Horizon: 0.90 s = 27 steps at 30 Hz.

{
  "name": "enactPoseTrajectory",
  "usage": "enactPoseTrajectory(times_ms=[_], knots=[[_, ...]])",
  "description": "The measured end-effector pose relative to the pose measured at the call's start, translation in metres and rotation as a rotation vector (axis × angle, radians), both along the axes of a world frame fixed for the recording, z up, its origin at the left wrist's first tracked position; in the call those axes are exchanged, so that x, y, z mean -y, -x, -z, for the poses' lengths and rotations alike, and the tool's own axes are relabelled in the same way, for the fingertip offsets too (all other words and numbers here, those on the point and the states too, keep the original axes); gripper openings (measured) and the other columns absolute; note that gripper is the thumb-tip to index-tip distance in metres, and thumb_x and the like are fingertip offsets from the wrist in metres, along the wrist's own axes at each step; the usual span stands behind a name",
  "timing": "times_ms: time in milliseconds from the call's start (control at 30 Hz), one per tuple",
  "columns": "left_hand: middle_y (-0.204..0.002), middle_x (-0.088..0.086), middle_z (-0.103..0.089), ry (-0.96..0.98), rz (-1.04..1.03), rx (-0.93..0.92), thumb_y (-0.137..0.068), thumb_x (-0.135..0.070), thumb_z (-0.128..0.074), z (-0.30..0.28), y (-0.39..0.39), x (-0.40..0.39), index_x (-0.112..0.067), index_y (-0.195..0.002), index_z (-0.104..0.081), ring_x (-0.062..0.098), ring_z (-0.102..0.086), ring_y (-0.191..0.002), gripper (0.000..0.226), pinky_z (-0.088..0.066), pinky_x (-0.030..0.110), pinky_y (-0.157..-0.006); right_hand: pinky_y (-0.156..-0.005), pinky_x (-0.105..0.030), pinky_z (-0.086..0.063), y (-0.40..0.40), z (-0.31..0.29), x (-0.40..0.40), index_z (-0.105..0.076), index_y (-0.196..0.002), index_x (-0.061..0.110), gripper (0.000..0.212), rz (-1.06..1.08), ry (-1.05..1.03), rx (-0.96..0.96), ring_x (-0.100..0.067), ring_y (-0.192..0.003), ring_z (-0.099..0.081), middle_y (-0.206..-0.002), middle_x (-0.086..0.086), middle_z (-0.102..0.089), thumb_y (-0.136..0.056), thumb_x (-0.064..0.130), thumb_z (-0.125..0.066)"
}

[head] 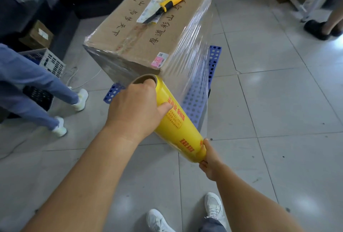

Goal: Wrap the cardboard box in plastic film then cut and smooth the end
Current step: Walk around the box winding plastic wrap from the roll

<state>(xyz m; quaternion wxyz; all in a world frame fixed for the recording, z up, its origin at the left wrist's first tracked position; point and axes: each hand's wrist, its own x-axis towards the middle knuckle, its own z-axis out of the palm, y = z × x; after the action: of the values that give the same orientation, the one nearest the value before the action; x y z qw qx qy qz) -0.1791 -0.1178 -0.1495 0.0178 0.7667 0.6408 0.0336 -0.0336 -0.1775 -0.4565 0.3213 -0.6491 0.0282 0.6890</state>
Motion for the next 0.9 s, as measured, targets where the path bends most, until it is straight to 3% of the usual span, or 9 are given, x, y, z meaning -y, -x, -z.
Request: enactPoseTrajectory(times_ms=[100, 167, 333, 433, 533, 600, 667, 833, 900], knots=[[-0.102, 0.013, -0.064, 0.007, 0.051, -0.005, -0.081, -0.05, -0.061, 0.0, 0.027, -0.004, -0.017, -0.097, -0.049, 0.035, -0.058, -0.093, 0.039, -0.032, 0.034, -0.063, -0.078, -0.025, -0.044, 0.03, 0.0, -0.001, -0.054, -0.125, 0.02, 0.066, 0.01, 0.001, 0.017, -0.017, -0.102, -0.053, -0.126, -0.007, -0.059, -0.084, 0.07, -0.045], [-0.101, 0.013, -0.063, 0.023, 0.088, -0.004, -0.082, -0.049, -0.061, -0.001, 0.047, -0.008, -0.017, -0.095, -0.048, 0.035, -0.058, -0.093, 0.037, -0.033, 0.034, -0.064, -0.078, -0.025, -0.043, 0.054, -0.002, -0.002, -0.053, -0.129, 0.021, 0.066, 0.027, -0.005, 0.014, -0.017, -0.107, -0.052, -0.129, -0.005, -0.057, -0.085, 0.07, -0.044], [-0.101, 0.013, -0.063, 0.036, 0.18, -0.045, -0.082, -0.047, -0.06, 0.0, 0.092, -0.023, -0.015, -0.101, -0.052, 0.037, -0.057, -0.094, 0.038, -0.033, 0.033, -0.066, -0.087, -0.027, -0.039, 0.104, -0.005, -0.008, -0.052, -0.129, 0.026, 0.067, 0.065, -0.028, 0.015, -0.015, -0.115, -0.051, -0.128, 0.0, -0.057, -0.084, 0.075, -0.038], [-0.1, 0.012, -0.063, 0.049, 0.25, -0.039, -0.082, -0.046, -0.059, -0.001, 0.116, -0.032, -0.015, -0.1, -0.052, 0.036, -0.057, -0.092, 0.036, -0.035, 0.034, -0.066, -0.082, -0.027, -0.044, 0.132, -0.006, -0.016, -0.054, -0.125, 0.024, 0.068, 0.099, -0.058, 0.012, -0.013, -0.101, -0.055, -0.117, 0.0, -0.06, -0.082, 0.075, -0.039], [-0.104, 0.011, -0.063, 0.067, 0.298, -0.018, -0.082, -0.043, -0.061, -0.002, 0.135, -0.043, -0.015, -0.107, -0.053, 0.036, -0.057, -0.095, 0.038, -0.04, 0.035, -0.069, -0.093, -0.031, -0.045, 0.153, -0.006, -0.027, -0.053, -0.13, 0.026, 0.072, 0.13, -0.074, 0.016, -0.015, -0.113, -0.054, -0.129, -0.003, -0.059, -0.082, 0.076, -0.036], [-0.101, 0.011, -0.062, 0.071, 0.331, 0.009, -0.081, -0.041, -0.063, -0.001, 0.145, -0.052, -0.015, -0.107, -0.053, 0.036, -0.057, -0.093, 0.037, -0.043, 0.037, -0.07, -0.074, -0.024, -0.05, 0.164, -0.008, -0.032, -0.054, -0.124, 0.022, 0.071, 0.15, -0.069, 0.017, -0.013, -0.093, -0.058, -0.112, -0.003, -0.063, -0.082, 0.077, -0.035], [-0.096, 0.01, -0.062, 0.073, 0.361, 0.035, -0.08, -0.039, -0.064, 0.001, 0.153, -0.062, -0.016, -0.103, -0.054, 0.035, -0.057, -0.089, 0.034, -0.044, 0.036, -0.068, -0.056, -0.022, -0.045, 0.174, -0.009, -0.037, -0.054, -0.114, 0.023, 0.062, 0.197, -0.053, 0.029, -0.011, -0.071, -0.053, -0.089, 0.0, -0.058, -0.084, 0.075, -0.037], [-0.096, 0.007, -0.063, 0.098, 0.423, 0.072, -0.079, -0.04, -0.064, 0.009, 0.169, -0.093, -0.019, -0.102, -0.055, 0.033, -0.058, -0.088, 0.033, -0.05, 0.039, -0.073, -0.038, -0.018, -0.04, 0.191, 0.004, -0.053, -0.054, -0.118, 0.024, 0.068, 0.23, -0.05, 0.05, -0.009, -0.066, -0.048, -0.085, -0.001, -0.054, -0.082, 0.077, -0.034], [-0.095, 0.005, -0.063, 0.119, 0.442, 0.093, -0.078, -0.041, -0.065, 0.012, 0.175, -0.107, -0.02, -0.1, -0.056, 0.031, -0.058, -0.087, 0.031, -0.051, 0.04, -0.073, -0.039, -0.016, -0.039, 0.196, 0.009, -0.06, -0.055, -0.12, 0.022, 0.066, 0.257, -0.051, 0.033, -0.009, -0.065, -0.05, -0.088, -0.003, -0.057, -0.086, 0.074, -0.033]])
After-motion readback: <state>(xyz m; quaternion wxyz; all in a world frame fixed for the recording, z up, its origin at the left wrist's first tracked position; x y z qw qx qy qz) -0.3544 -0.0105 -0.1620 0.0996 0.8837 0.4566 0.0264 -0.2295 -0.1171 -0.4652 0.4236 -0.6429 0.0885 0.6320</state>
